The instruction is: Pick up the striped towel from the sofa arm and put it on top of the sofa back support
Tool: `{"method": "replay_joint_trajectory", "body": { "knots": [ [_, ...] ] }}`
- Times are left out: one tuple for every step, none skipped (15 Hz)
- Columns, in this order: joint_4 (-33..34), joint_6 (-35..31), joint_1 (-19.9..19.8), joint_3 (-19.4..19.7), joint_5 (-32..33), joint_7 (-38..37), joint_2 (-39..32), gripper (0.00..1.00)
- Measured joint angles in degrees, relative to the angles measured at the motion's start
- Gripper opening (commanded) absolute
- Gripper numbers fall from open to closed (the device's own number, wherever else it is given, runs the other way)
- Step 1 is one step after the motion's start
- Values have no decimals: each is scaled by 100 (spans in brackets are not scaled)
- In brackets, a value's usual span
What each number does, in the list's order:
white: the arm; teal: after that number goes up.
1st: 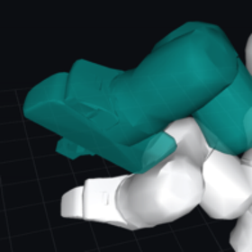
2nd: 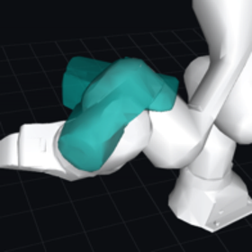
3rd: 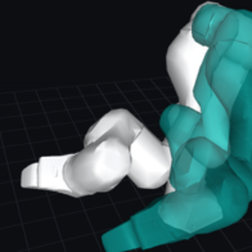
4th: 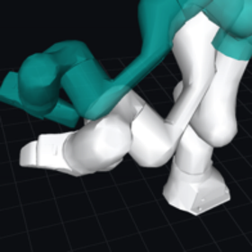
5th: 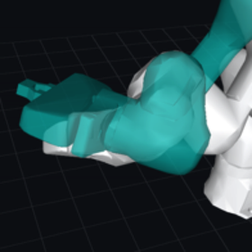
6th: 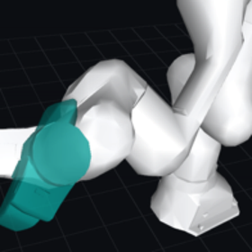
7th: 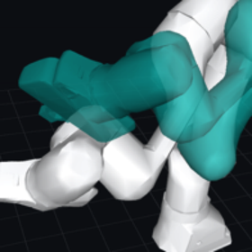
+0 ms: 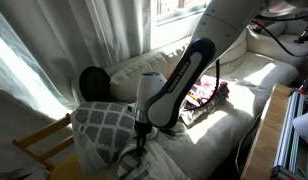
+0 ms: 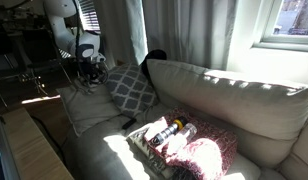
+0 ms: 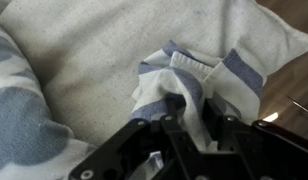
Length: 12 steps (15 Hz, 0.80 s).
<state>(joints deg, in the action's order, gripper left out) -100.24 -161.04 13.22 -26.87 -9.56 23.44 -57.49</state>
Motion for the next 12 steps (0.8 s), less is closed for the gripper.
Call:
{"method": "replay_joint_trajectory", "body": {
  "knots": [
    [27,-59,-3,-1,0,-1,-28,0],
    [46,-135,-9,-2,0,-8,-55,0],
    [55,-214,-16,-1,0,-28,-74,0],
    [57,-306,-26,3,3,-66,-82,1],
    [57,-416,-42,5,11,-105,-81,1],
    [55,-545,-63,10,22,-148,-71,1],
    [46,-698,-88,21,40,-200,-47,1],
    [24,-888,-125,33,64,-250,-7,1],
    [-25,-1112,-175,43,90,-309,57,1],
    [-97,-1352,-232,51,117,-376,137,1],
    [-181,-1626,-296,59,137,-458,230,1],
    [-291,-1952,-353,78,151,-567,334,1]
  ]
}}
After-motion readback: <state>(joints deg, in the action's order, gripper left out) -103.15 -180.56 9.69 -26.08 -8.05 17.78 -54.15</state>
